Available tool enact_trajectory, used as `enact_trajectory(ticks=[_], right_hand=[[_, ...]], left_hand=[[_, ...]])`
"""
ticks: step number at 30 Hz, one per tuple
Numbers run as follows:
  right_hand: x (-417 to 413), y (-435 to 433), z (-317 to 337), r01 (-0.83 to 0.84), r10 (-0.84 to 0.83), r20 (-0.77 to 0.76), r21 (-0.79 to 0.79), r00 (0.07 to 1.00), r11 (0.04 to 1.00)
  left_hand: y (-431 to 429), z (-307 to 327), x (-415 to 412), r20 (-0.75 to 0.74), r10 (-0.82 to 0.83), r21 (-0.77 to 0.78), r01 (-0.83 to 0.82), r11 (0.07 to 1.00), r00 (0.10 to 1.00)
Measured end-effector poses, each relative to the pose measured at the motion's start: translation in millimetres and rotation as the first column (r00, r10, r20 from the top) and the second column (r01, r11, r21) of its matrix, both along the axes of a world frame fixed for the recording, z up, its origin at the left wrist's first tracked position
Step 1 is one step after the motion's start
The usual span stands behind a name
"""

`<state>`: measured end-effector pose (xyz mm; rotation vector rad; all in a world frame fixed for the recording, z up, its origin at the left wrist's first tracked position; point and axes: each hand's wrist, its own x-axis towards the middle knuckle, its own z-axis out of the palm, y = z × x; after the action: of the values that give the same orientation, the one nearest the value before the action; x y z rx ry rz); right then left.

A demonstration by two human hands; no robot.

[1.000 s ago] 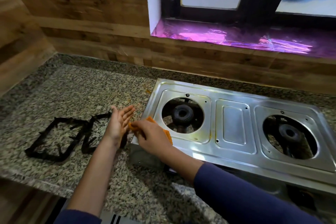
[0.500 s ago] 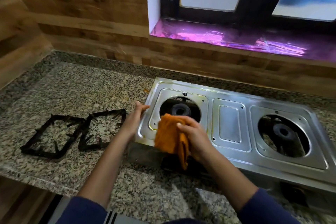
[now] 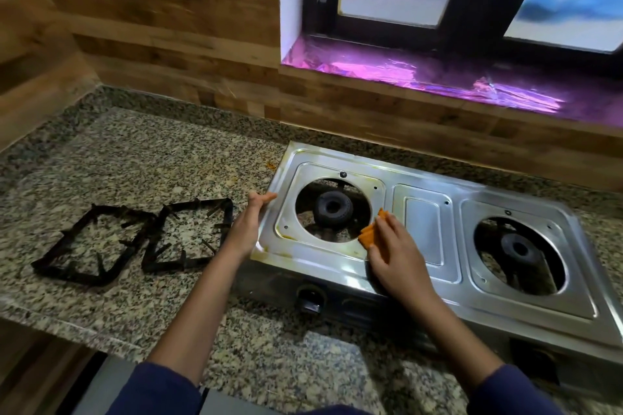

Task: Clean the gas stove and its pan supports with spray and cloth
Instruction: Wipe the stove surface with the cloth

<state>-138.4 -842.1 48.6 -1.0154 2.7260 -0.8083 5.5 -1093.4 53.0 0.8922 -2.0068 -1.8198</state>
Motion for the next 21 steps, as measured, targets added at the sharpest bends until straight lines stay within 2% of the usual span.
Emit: enact_trajectory(ticks=[3, 7, 13, 17, 21], right_hand=[[31.3, -13.0, -2.1, -0.035, 0.036, 0.019, -0.042, 0.999, 0.998], [81.0, -56.3, -6.3, -0.221, 0.222, -0.005, -0.148, 0.975, 0.964], [110.8, -154.2, -1.8, -0.398, 0.400, -0.021, -0.169, 0.916, 0.902], [110.5, -165.4, 0.0, -0.644, 0.639, -0.080, -0.114, 0.765, 0.757], [98.9, -143.1, 4.4, -0.783, 0.783, -0.060, -0.124, 0.619, 0.610]], left_hand=[[-2.1, 1.0, 1.4, -0.008, 0.011, 0.069, -0.010, 0.998, 1.000], [-2.1, 13.2, -0.1, -0.041, 0.098, 0.188, -0.089, 0.978, 0.994], [-17.6, 18.5, 9.5, 0.001, 0.083, 0.206, -0.081, 0.975, 0.997], [-29.2, 23.8, 18.1, 0.015, 0.121, 0.143, -0.122, 0.982, 0.993], [-32.2, 20.2, 27.1, 0.083, 0.097, 0.060, -0.102, 0.993, 0.992]])
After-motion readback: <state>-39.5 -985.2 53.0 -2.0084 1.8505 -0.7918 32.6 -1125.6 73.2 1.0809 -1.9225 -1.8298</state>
